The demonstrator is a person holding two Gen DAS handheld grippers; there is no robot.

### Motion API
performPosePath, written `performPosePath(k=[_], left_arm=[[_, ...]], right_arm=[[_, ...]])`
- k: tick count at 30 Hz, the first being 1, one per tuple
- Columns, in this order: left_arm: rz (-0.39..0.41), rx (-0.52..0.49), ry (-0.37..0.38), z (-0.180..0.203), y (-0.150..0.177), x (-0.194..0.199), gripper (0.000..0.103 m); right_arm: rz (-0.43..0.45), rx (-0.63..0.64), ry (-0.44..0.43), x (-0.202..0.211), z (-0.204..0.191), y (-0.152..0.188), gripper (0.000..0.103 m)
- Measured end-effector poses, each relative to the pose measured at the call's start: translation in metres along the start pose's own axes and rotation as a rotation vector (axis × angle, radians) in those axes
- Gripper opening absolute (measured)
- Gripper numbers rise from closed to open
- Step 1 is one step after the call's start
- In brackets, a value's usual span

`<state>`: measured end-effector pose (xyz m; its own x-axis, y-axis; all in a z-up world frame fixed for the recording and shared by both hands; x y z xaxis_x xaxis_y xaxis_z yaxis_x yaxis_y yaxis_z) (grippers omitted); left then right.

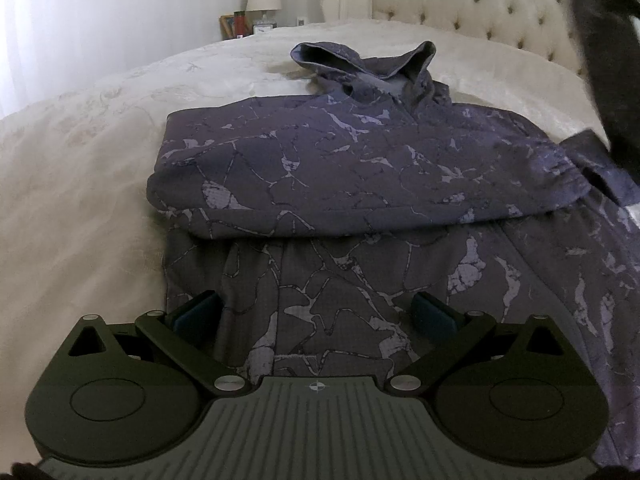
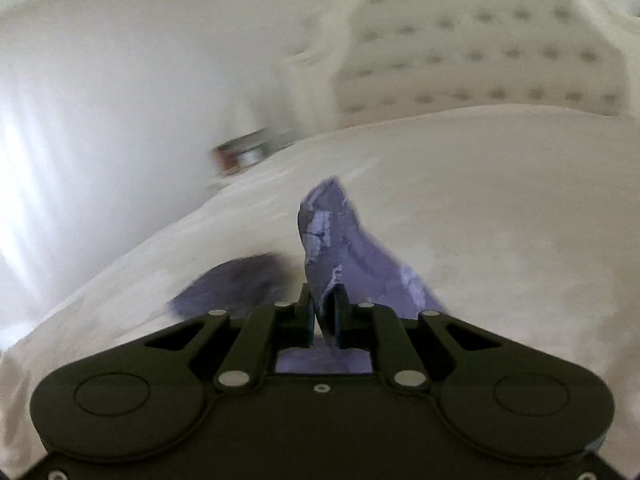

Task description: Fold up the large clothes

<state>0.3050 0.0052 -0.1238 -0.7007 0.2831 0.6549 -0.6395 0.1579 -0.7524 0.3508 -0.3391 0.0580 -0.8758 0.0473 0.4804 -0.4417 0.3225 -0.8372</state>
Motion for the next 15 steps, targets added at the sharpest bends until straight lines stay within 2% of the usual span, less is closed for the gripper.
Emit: performPosePath(k=[6, 10, 15], left_arm=[[0.011, 0.003, 0.001, 0.0, 0.001, -0.001, 0.103], [0.016, 0.004, 0.003, 0.0, 0.001, 0.0, 0.103], [0.019, 0.006, 0.003, 0.0, 0.002, 0.0, 0.103]], right_arm=[[-0.101, 0.108, -0.151, -0.047, -0.102, 0.048, 0.016], [-0.181, 0.157, -0.218, -0.072, -0.143, 0.087, 0.016], [-0.257, 0.207, -0.287, -0.09, -0.172, 0.131, 0.018]])
Point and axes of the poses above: each gripper's, at about its wrist camera, not at the fingertips, and x roughly against the way its jaws point, z to its right, y to its underside, the point moved 6 cm from there along -x, roughly the way its jaws point, and after that the axes turned 6 degrees about y, right-handed, at the moved point
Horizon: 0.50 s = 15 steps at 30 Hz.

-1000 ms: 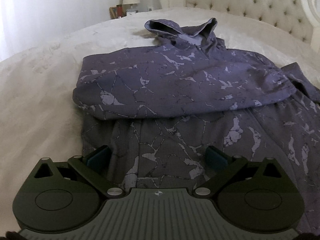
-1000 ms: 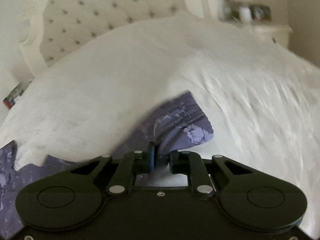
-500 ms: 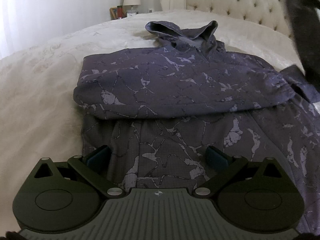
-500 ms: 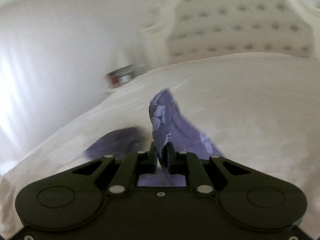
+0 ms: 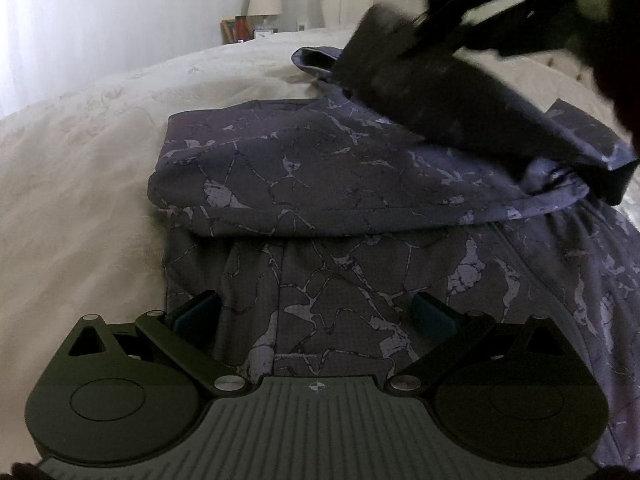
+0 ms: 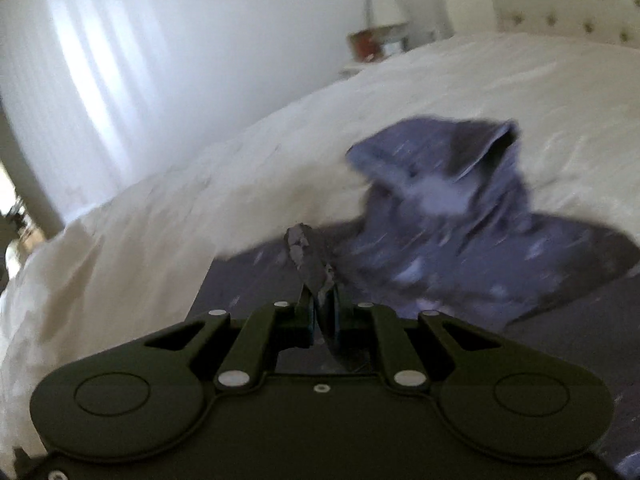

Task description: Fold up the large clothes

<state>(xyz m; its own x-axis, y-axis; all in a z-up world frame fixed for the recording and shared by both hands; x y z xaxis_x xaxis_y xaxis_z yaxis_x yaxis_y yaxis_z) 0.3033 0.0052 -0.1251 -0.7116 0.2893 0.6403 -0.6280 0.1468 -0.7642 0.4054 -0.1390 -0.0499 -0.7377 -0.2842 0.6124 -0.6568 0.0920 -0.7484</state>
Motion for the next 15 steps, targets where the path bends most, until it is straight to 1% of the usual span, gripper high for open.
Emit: performPosePath(k=[1, 2, 3, 4, 5, 6, 7, 10, 13, 15], left_arm=[[0.0, 0.0, 0.001, 0.0, 0.0, 0.0, 0.103], [-0.001, 0.001, 0.001, 0.0, 0.0, 0.0, 0.103], [-0.001, 0.0, 0.0, 0.0, 0.0, 0.0, 0.103], [-0.002, 0.0, 0.0, 0.0, 0.0, 0.0, 0.103], [-0.003, -0.001, -0.001, 0.0, 0.0, 0.0, 0.103], [-0.004, -0.001, -0.002, 0.001, 0.0, 0.0, 0.103], [-0.006, -0.002, -0.002, 0.001, 0.0, 0.0, 0.103], [-0.013, -0.005, -0.006, 0.001, -0.002, 0.0, 0.103], [-0.026, -0.008, 0.001, 0.0, -0.005, 0.001, 0.103], [-0.04, -0.004, 0.012, -0.001, -0.008, 0.003, 0.102]], right_arm=[[-0.014, 0.017, -0.012, -0.006, -0.008, 0.007, 0.025], [-0.023, 0.029, -0.023, -0.006, -0.016, 0.013, 0.027], [-0.036, 0.041, -0.036, -0.013, -0.02, 0.019, 0.03], [-0.047, 0.053, -0.048, -0.015, -0.02, 0.024, 0.047], [-0.051, 0.062, -0.062, -0.014, -0.02, 0.029, 0.056], [-0.048, 0.071, -0.071, -0.009, -0.026, 0.035, 0.071], [-0.041, 0.079, -0.082, -0.005, -0.023, 0.038, 0.075], [-0.023, 0.1, -0.074, 0.014, -0.017, 0.047, 0.074], [0.015, 0.12, -0.047, 0.038, 0.002, 0.051, 0.077], [0.049, 0.138, -0.011, 0.054, 0.019, 0.055, 0.078]])
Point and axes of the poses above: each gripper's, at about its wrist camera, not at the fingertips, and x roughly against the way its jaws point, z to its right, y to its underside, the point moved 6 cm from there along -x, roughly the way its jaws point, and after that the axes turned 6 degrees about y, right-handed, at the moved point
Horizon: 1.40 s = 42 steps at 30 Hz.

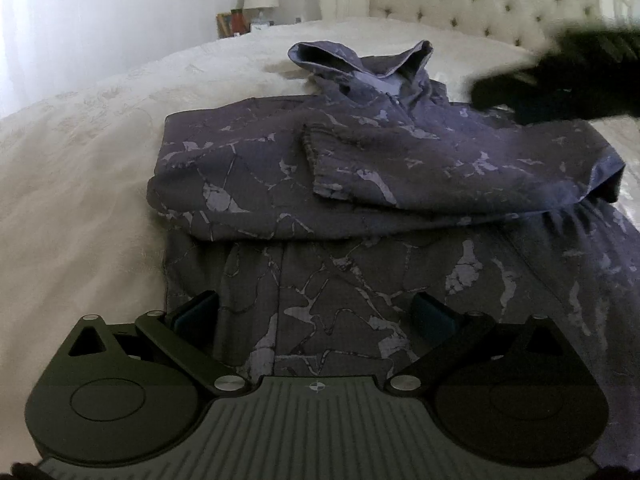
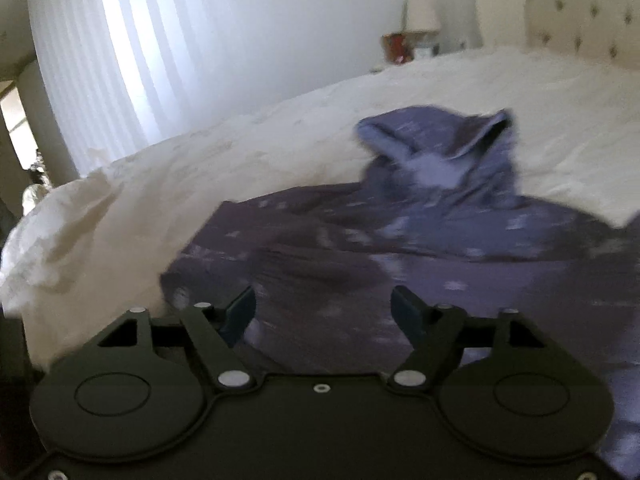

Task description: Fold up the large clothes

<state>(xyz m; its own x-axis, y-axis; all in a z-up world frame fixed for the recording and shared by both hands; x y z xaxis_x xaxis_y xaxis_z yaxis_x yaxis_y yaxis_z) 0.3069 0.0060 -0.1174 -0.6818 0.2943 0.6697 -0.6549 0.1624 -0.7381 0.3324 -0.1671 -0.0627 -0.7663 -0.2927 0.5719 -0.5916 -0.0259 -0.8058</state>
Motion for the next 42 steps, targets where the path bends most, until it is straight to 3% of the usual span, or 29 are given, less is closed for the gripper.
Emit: performPosePath(k=[3, 8, 10, 13, 17, 19, 24, 26, 27, 31, 35, 38, 42], left_arm=[[-0.007, 0.026, 0.023, -0.001, -0.008, 0.01, 0.102], [0.106, 0.066, 0.056, 0.003, -0.047, 0.042, 0.101], [0.132, 0.069, 0.074, 0.007, -0.066, 0.046, 0.101], [0.114, 0.077, 0.107, 0.013, -0.087, 0.033, 0.101], [0.057, 0.1, 0.116, 0.016, -0.096, 0.0, 0.1], [0.005, 0.111, 0.106, 0.017, -0.094, -0.021, 0.076], [-0.103, 0.169, 0.07, 0.005, -0.083, -0.063, 0.064], [-0.084, 0.158, 0.036, 0.003, -0.084, -0.067, 0.044], [-0.071, 0.145, 0.004, 0.003, -0.085, -0.067, 0.023], [-0.037, 0.151, 0.023, 0.002, -0.095, -0.057, 0.014], [0.071, 0.089, 0.007, 0.004, -0.113, -0.021, 0.014], [0.133, 0.101, 0.018, 0.0, -0.125, 0.002, 0.013], [0.135, 0.119, -0.011, -0.016, -0.128, 0.008, 0.013]], right_arm=[[0.046, 0.023, 0.077, 0.023, 0.025, 0.01, 0.078], [0.159, 0.021, 0.212, 0.056, 0.067, 0.027, 0.079], [0.227, 0.022, 0.283, 0.065, 0.081, 0.033, 0.085], [0.269, 0.002, 0.358, 0.069, 0.102, 0.044, 0.086], [0.27, -0.068, 0.367, 0.067, 0.122, 0.058, 0.086], [0.263, -0.113, 0.356, 0.065, 0.131, 0.06, 0.091], [0.256, -0.131, 0.348, 0.062, 0.14, 0.052, 0.092], [0.256, -0.124, 0.347, 0.059, 0.141, 0.054, 0.092], [0.255, -0.127, 0.345, 0.058, 0.142, 0.055, 0.092], [0.248, -0.16, 0.341, 0.058, 0.148, 0.058, 0.092], [0.249, -0.166, 0.336, 0.06, 0.15, 0.056, 0.093], [0.242, -0.164, 0.323, 0.059, 0.147, 0.056, 0.093], [0.239, -0.2, 0.26, 0.058, 0.145, 0.055, 0.093]])
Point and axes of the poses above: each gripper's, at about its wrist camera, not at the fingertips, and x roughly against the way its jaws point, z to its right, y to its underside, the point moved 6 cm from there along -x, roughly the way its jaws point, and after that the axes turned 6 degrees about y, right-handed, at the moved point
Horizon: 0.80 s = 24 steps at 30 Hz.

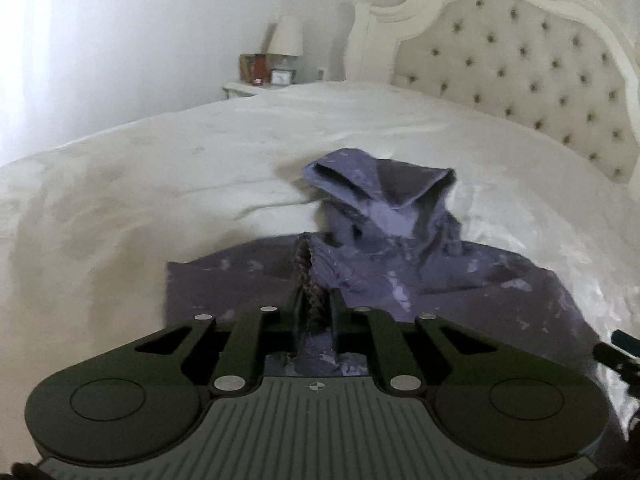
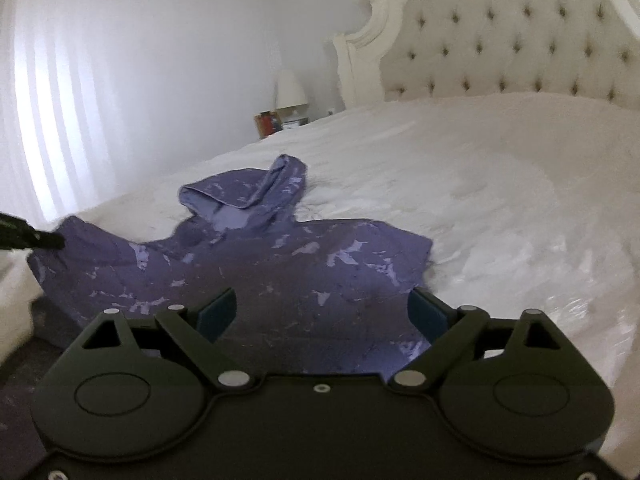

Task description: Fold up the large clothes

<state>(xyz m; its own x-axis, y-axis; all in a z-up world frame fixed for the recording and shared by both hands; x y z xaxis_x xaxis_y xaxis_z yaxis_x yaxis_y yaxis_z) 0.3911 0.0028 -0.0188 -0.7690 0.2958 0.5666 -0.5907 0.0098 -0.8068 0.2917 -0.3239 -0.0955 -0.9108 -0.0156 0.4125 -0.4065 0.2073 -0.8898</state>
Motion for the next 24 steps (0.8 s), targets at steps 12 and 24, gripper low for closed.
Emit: performPosePath(k=[12, 24], left_arm=[[-0.122, 0.094, -0.068, -0.037, 0.047, -0.035, 0.015], [-0.123, -0.091, -0.086, -0.021, 0.066, -0.038, 0.038]], right_arm=[[-0.305, 0.0, -0.029, -0.04, -0.003, 0.039, 0.103], [-0.315, 0.02, -0.001, -0.04, -0.001, 0.044, 0.103]])
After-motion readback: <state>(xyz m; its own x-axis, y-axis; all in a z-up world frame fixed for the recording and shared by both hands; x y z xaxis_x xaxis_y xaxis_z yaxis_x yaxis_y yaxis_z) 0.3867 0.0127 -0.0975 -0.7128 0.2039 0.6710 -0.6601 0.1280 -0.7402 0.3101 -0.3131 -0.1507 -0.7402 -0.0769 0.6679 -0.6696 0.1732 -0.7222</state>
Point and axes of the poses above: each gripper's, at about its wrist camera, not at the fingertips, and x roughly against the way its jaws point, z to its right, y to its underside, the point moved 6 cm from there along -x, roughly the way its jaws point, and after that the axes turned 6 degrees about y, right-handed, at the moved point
